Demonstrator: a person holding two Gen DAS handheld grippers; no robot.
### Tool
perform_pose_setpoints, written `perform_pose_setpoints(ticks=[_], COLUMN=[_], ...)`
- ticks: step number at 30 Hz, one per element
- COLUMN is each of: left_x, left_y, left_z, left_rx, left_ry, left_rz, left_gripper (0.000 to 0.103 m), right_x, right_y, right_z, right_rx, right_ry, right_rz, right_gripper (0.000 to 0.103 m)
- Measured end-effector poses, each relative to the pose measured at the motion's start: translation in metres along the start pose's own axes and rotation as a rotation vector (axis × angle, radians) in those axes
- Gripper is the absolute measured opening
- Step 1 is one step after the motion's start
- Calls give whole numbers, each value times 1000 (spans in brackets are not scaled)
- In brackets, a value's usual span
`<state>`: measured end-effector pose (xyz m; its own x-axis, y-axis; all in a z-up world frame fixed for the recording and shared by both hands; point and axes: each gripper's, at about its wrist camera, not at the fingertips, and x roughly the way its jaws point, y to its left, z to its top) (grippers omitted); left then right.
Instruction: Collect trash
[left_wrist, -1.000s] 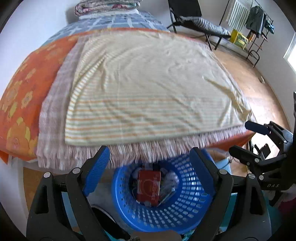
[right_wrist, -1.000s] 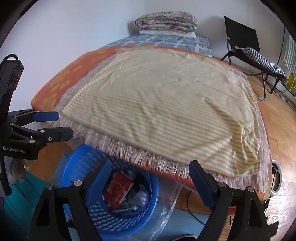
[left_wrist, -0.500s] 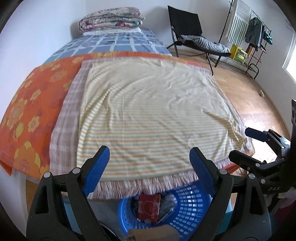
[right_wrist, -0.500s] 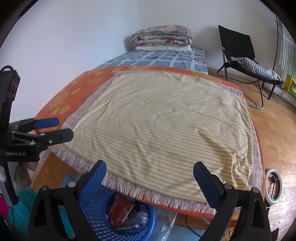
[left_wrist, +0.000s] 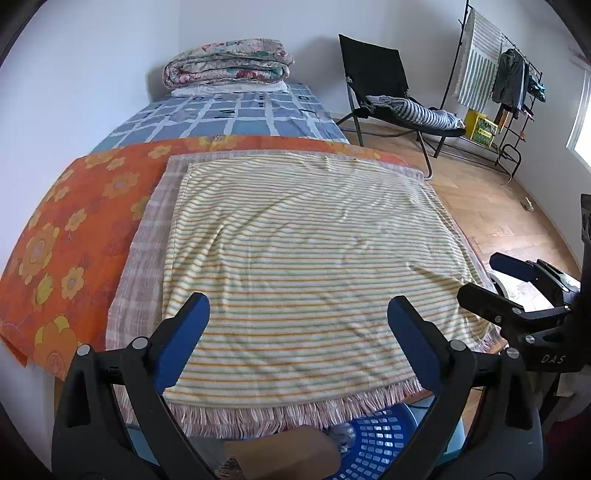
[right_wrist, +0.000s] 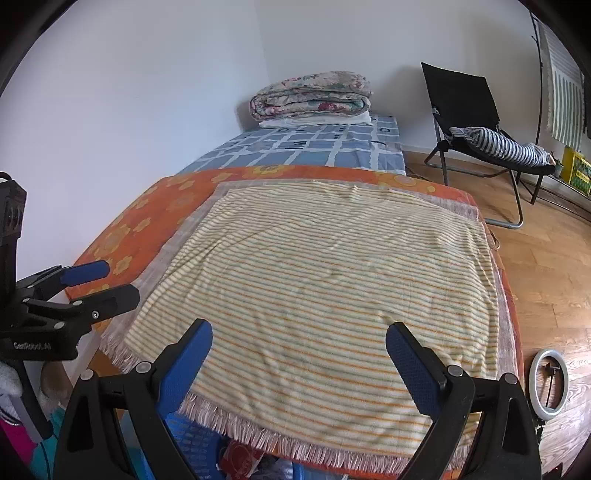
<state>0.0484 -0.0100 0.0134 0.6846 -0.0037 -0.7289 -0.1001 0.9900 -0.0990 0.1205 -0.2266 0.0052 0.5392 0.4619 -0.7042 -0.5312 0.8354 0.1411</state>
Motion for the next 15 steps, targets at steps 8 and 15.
perform_pose_setpoints(ticks=[8,15], left_x=[14,23], left_y=[4,6], left_z=[3,0], left_rx=[-58,-57], left_ry=[19,31], left_rz=[-21,15], left_gripper=[102,102], right_x=[12,21], right_y=[-10,-11], right_z=[8,8], right_rx=[33,41], right_ry=[-1,17], right_rz=[-11,-6], right_gripper=[96,96])
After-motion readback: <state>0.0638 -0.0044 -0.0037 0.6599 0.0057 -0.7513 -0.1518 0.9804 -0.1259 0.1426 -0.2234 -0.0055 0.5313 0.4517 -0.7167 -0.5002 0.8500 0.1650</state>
